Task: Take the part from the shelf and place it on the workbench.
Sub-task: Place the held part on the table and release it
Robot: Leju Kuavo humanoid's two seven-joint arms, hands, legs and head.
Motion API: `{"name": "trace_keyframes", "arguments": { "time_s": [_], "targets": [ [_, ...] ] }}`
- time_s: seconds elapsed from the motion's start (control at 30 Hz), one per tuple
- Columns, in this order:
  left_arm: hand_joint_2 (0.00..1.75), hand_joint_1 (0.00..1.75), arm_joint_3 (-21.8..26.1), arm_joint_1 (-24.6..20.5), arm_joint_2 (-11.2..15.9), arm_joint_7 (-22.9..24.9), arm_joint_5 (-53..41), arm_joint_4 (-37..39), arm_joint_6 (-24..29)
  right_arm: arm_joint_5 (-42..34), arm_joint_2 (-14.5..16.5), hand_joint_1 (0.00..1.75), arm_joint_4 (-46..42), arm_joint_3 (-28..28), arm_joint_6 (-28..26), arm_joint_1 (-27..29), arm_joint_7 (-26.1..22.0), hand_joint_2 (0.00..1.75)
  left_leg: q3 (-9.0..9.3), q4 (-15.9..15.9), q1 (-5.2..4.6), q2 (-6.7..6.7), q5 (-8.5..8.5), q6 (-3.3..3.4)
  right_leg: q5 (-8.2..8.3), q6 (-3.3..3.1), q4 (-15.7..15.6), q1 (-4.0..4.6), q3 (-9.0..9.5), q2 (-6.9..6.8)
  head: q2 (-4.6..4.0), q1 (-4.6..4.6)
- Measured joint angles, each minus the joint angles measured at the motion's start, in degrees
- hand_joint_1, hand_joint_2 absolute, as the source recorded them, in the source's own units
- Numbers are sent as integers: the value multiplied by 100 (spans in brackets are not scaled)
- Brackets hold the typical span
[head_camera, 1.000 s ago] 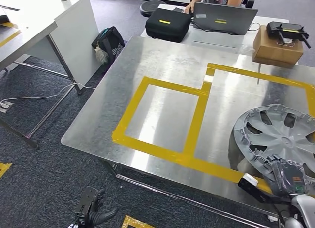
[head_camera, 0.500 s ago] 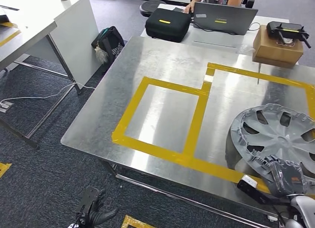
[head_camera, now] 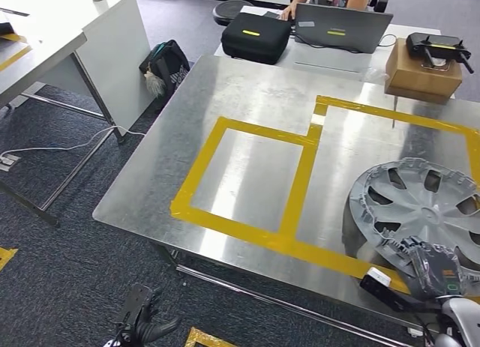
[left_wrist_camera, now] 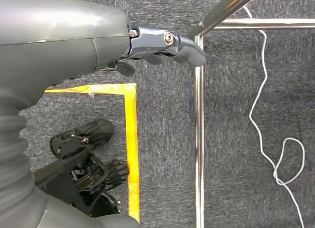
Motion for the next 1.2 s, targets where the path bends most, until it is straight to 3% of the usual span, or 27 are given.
{"name": "trace_keyframes", "arguments": {
  "time_s": [0.07, 0.1, 0.17, 0.23, 0.3, 0.7, 0.87, 0.97, 1.03, 1.13, 1.17, 1.2],
  "targets": [
    [175, 0, -1, 0, 1, -4, -1, 0, -13, 1, -36, 175, -1, 23, -3, 16, 13, 175, 0, 0, 0, 0, 0, 0, 0, 0, -1, 0, 0, 0, 0, 0],
    [175, 0, -3, 0, 2, -7, -2, 0, -16, 1, -51, 164, -4, 32, -8, 27, 15, 175, 0, 0, 0, 0, 0, 0, 0, 0, -1, 0, 1, -1, 0, 0],
    [175, 0, -15, 0, 3, -11, -16, 0, -15, 0, -79, 77, -20, 53, -25, 49, 22, 175, 0, 0, 0, 0, 0, 0, 0, 0, -1, 0, 1, -1, 0, -1],
    [87, 0, -37, 0, 3, -22, -33, 0, -16, -15, -108, 0, -46, 83, -34, 82, 41, 175, 0, 0, 0, 0, 0, 0, 0, 0, -1, 0, 1, -1, 0, -1],
    [0, 0, -51, 0, 3, -42, -37, 0, -31, -56, -138, 0, -69, 119, -13, 159, 79, 175, -4, 0, 0, -2, 1, 2, 0, 0, -2, 0, 1, -6, 0, -1],
    [0, 0, -86, -9, -4, -6, -2, 0, -13, -98, -167, 0, -162, 215, -91, 337, 178, 175, -15, 15, -1, -5, -10, 39, 4, 23, -33, -1, 18, -24, 0, -1],
    [0, 0, -87, -11, -1, 2, 45, 0, 20, -229, -165, 0, -275, 227, -219, 424, 161, 175, -23, 60, -12, -5, -50, 100, -7, 73, -42, -11, 40, -22, 0, -1],
    [0, 0, -86, -14, -2, 3, 69, 0, 27, -498, -156, 0, -377, 245, -290, 488, 42, 175, -16, 16, 4, 2, 11, 153, 2, 135, -61, -8, 41, -25, 0, -1],
    [0, 0, -86, -21, -6, 2, 93, 0, 28, -596, -144, 0, -440, 259, -308, 536, -9, 175, -17, -49, 43, 11, 77, 186, -236, 169, 201, -3, -72, -46, 0, 14],
    [0, 0, -86, -11, -7, 1, 102, 0, 28, -635, -114, 0, -477, 277, -311, 572, -32, 175, -68, -62, 60, 15, 115, 198, -849, 220, 1265, -23, -480, -80, 0, 22],
    [0, 0, -86, -5, -7, 1, 102, 0, 28, -642, -103, 0, -481, 282, -311, 581, -35, 175, -89, -61, 64, 16, 128, 189, -918, 237, 1486, -28, -546, -84, 0, 21],
    [0, 0, -86, -2, -7, 1, 102, 0, 28, -647, -94, 0, -489, 285, -311, 589, -37, 175, -109, -60, 72, 16, 143, 173, -871, 254, 1484, -35, -504, -86, 0, 22]
  ]
}}
